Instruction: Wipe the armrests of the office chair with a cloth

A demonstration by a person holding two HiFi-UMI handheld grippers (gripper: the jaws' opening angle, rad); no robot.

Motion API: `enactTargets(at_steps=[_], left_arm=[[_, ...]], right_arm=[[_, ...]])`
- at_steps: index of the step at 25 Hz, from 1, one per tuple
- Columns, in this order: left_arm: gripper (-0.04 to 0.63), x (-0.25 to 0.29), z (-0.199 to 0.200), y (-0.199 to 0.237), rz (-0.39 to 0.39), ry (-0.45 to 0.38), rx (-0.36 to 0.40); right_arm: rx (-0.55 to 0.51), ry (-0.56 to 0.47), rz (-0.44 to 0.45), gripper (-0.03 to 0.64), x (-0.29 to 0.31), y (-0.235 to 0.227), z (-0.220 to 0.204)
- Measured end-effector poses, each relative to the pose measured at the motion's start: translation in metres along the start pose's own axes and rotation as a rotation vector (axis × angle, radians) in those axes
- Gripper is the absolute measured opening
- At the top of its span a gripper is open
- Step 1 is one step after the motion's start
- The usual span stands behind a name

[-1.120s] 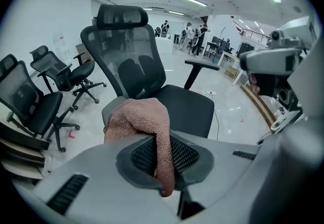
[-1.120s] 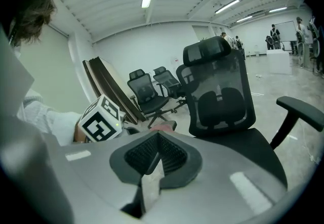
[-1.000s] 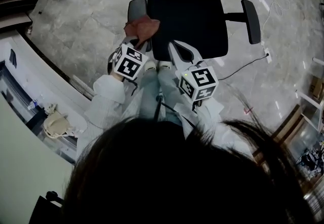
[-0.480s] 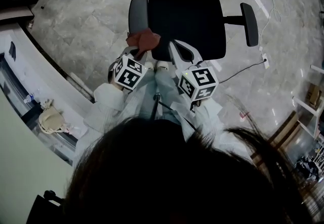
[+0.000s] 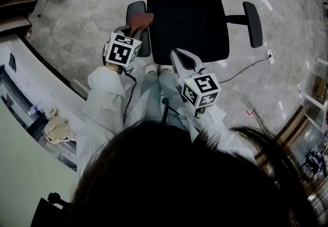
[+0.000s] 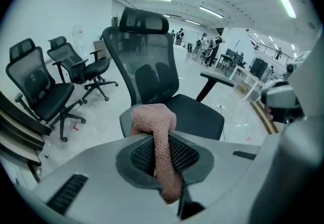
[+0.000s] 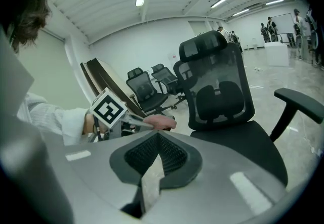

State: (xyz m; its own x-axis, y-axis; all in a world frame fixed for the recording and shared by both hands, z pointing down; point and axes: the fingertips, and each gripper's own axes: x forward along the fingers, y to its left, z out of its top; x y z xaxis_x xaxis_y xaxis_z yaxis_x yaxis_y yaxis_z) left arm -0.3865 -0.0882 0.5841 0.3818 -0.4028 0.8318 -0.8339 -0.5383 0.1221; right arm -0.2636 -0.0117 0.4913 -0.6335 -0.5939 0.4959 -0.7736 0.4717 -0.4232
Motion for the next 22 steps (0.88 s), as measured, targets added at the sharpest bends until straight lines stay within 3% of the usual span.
enactTargets(at_steps=[7,9,13,22], left_arm=[[0.04,0.03,0.059,0.067,0.126,-0.028,-0.013],[0.04,0.04,0.067,0.073,0.129,-0.012,0.011],[0.039,0.056,0.049,0.047,0.063,0.084,0.035],[0.038,0.018,-0.003,-0.019,-0.004,0.087,0.08]], right_arm=[[0.025,0.032,-0.03,0.002,0.014,-0.018,-0.003],[0.032,0.038,-0.032,0.002,0.017,-0.02,-0.004],[0.043,0.038,-0.033,0.002,0.02,-0.018,-0.004],[0.036,-0.001,-0.015,0.002,0.017,-0.004,0.008]])
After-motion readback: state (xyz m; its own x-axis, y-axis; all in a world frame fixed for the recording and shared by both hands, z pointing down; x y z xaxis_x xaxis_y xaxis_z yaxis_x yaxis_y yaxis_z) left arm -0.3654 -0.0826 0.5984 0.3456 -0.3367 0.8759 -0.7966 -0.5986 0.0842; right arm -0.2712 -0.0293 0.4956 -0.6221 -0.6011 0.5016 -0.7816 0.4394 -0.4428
